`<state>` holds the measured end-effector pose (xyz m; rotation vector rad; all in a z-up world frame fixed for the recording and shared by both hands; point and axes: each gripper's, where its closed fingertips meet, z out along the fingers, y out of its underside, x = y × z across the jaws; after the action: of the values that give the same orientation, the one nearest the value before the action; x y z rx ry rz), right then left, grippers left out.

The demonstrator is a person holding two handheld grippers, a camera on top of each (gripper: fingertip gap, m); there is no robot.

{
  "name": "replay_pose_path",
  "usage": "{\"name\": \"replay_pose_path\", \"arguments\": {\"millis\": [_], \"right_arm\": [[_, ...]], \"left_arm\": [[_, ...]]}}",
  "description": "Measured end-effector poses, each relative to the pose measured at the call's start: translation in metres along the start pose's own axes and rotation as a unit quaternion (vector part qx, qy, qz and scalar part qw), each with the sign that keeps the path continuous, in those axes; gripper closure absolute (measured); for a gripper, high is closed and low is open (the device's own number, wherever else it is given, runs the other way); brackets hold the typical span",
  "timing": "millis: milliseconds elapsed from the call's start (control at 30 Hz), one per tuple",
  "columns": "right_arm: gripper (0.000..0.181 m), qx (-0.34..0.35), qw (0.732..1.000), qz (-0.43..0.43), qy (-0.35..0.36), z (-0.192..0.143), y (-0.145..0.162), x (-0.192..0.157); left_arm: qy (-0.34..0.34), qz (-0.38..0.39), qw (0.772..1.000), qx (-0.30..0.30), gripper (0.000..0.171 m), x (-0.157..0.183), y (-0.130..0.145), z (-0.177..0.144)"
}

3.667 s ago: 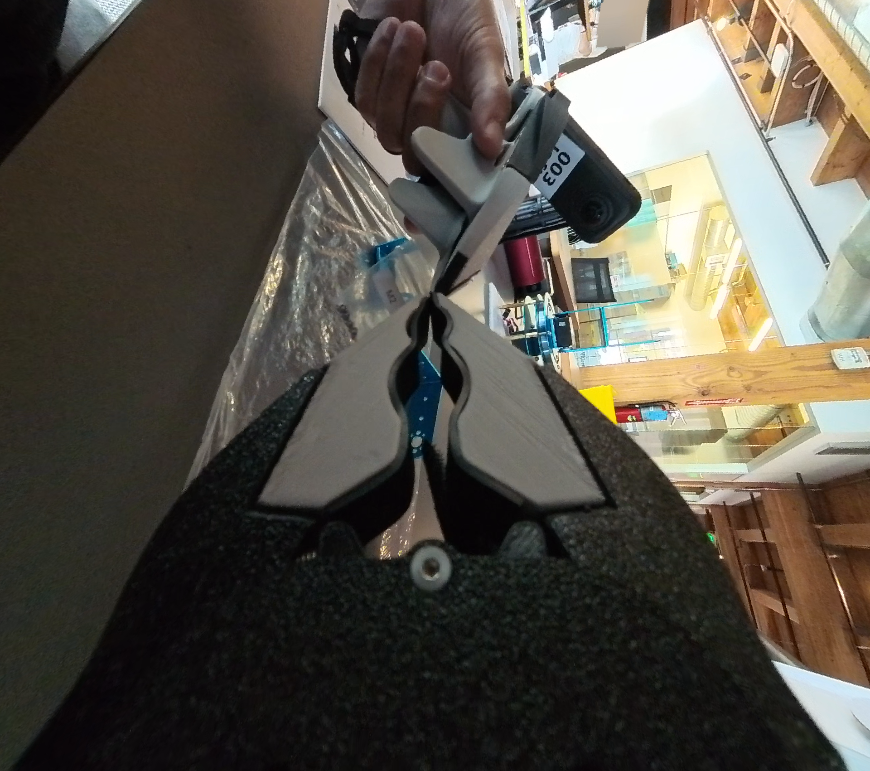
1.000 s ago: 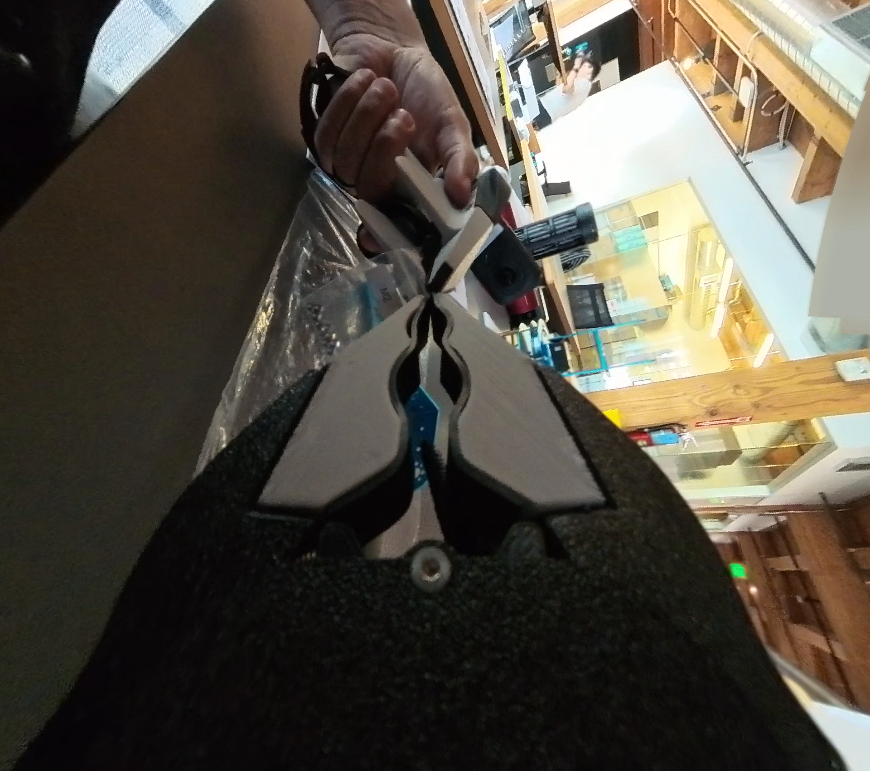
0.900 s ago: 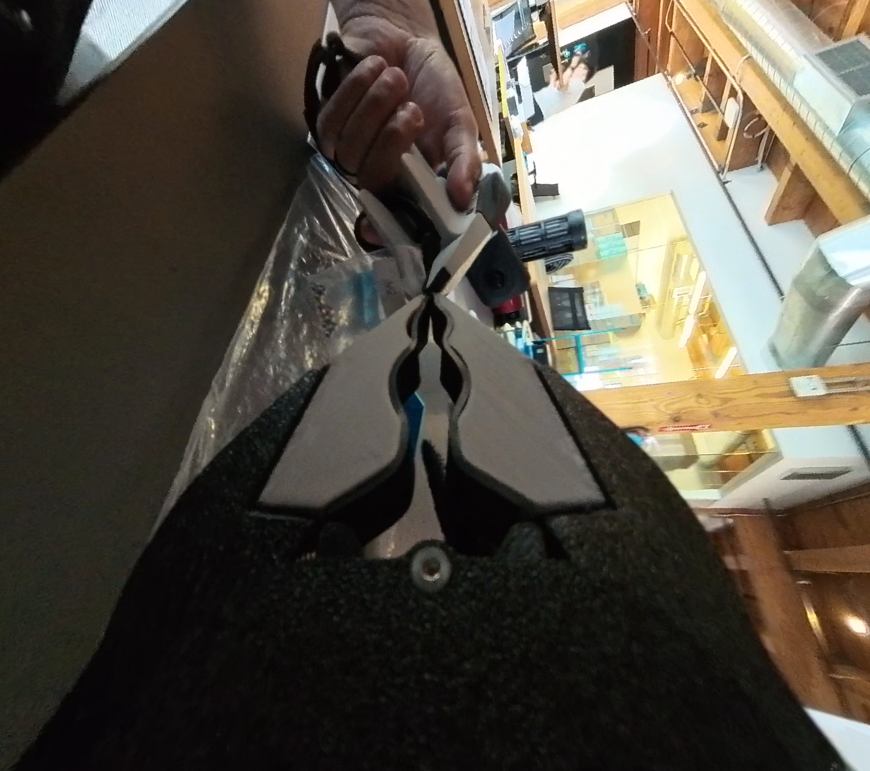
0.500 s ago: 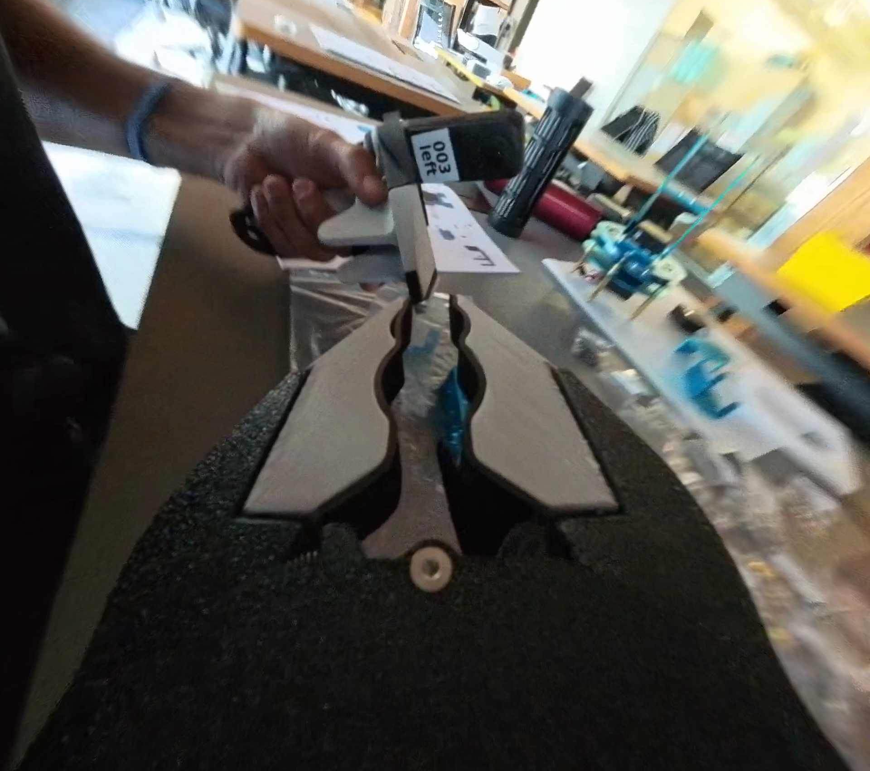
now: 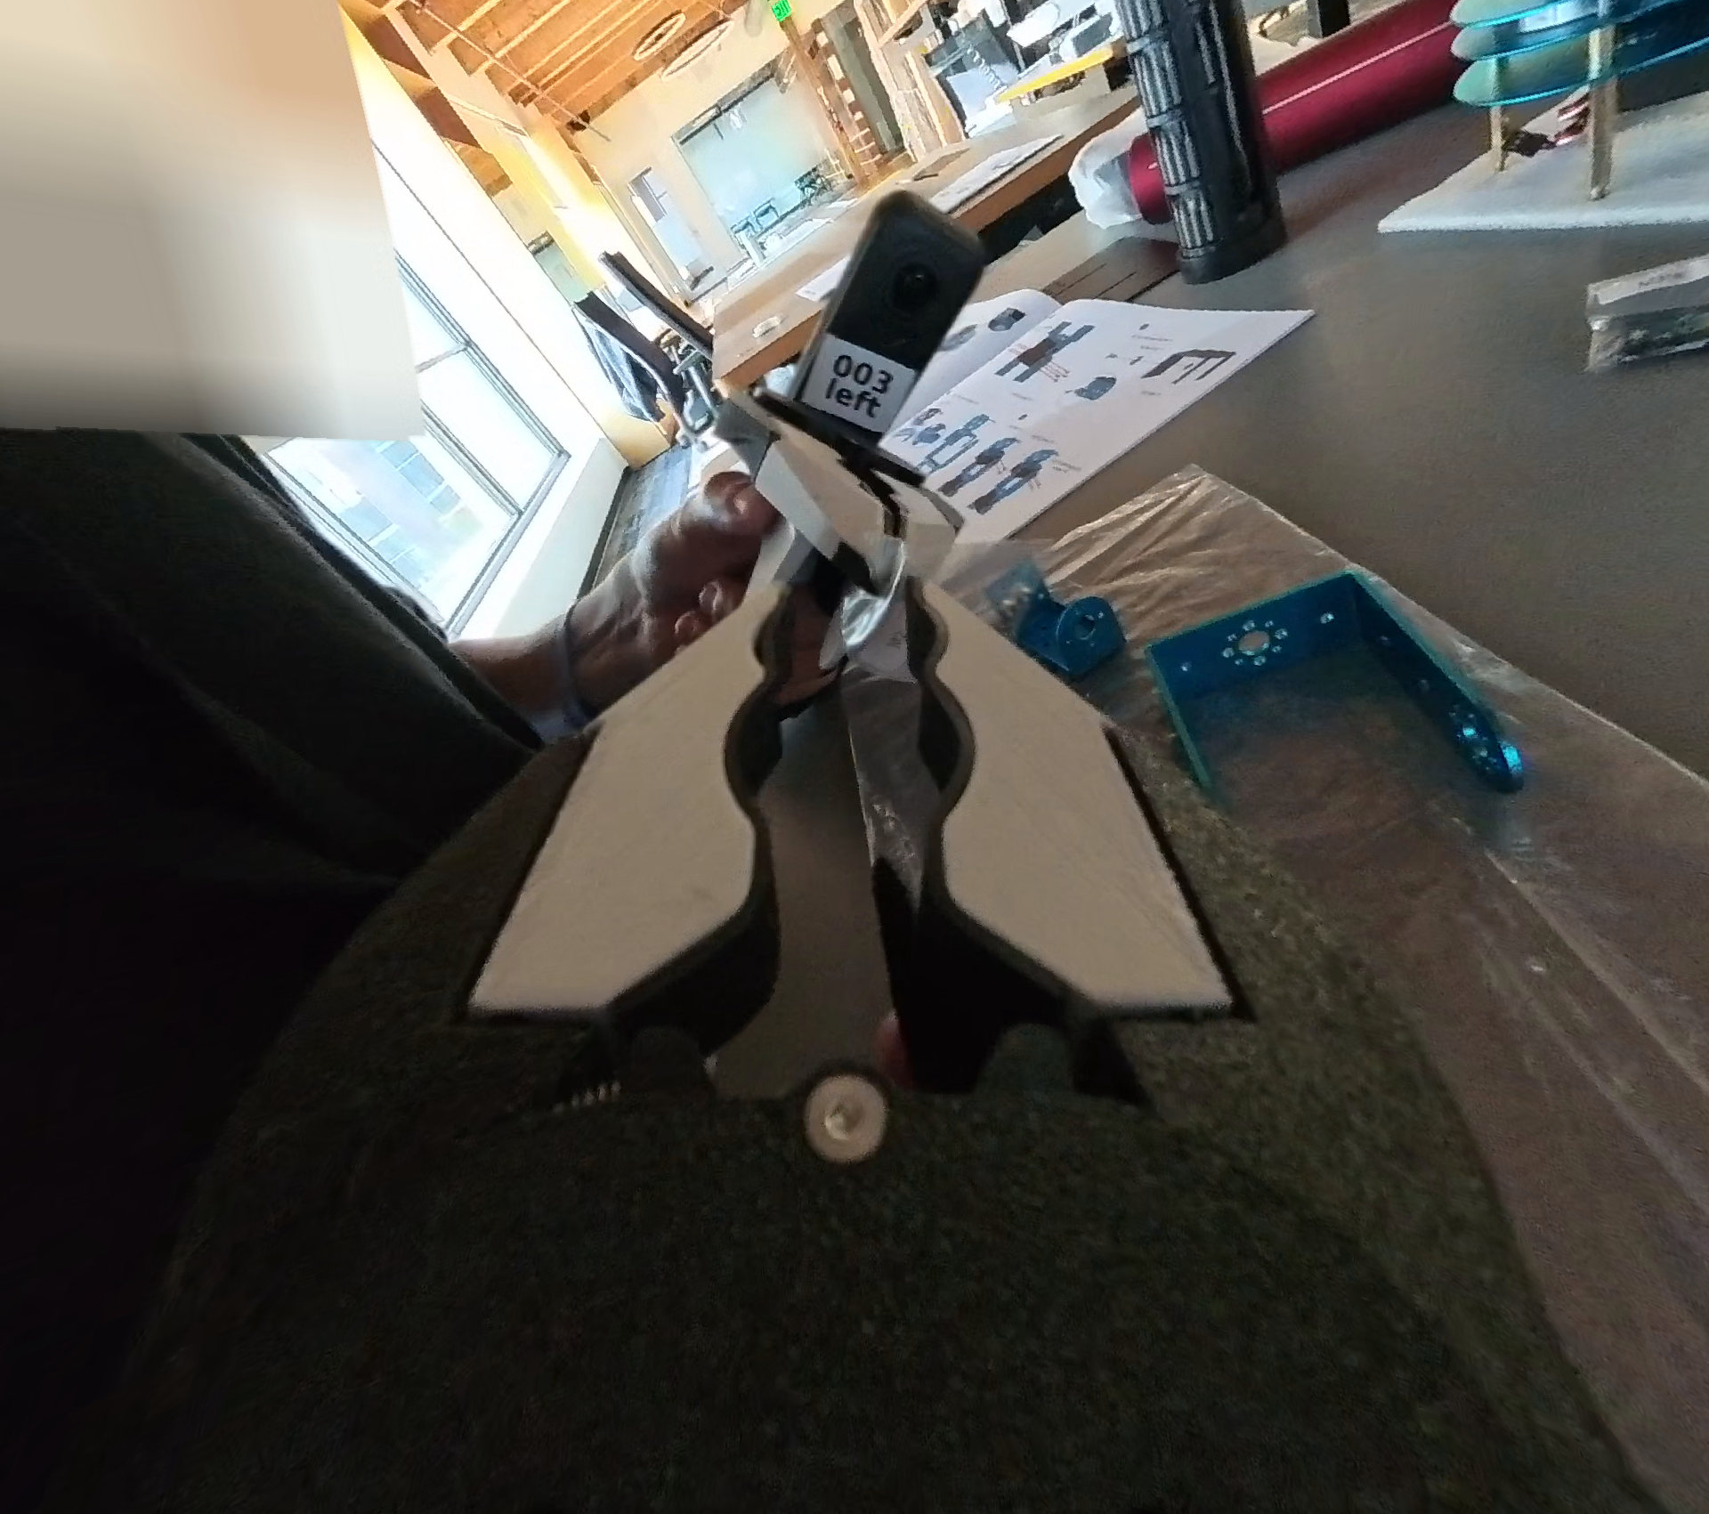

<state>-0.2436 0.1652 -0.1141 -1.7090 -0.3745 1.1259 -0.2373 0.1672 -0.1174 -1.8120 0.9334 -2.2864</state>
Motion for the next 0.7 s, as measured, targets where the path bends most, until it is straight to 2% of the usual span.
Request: {"name": "replay_pose_path", "arguments": {"millis": [233,333,700], "right_arm": [[0.162,-0.010,0.998,-0.016,0.053,-0.005,-0.004,0.015],[0.178,-0.032,0.998,-0.029,0.046,-0.003,0.001,0.010],[0.171,-0.002,0.999,0.014,0.036,-0.005,-0.001,0.013]], "left_arm": [[-0.063,0.039,0.997,0.024,0.171,-0.010,-0.001,0.002],[-0.071,0.044,0.996,0.036,0.171,-0.010,-0.003,0.002],[-0.085,0.059,0.994,0.034,0.171,-0.011,0.000,0.006]]}}
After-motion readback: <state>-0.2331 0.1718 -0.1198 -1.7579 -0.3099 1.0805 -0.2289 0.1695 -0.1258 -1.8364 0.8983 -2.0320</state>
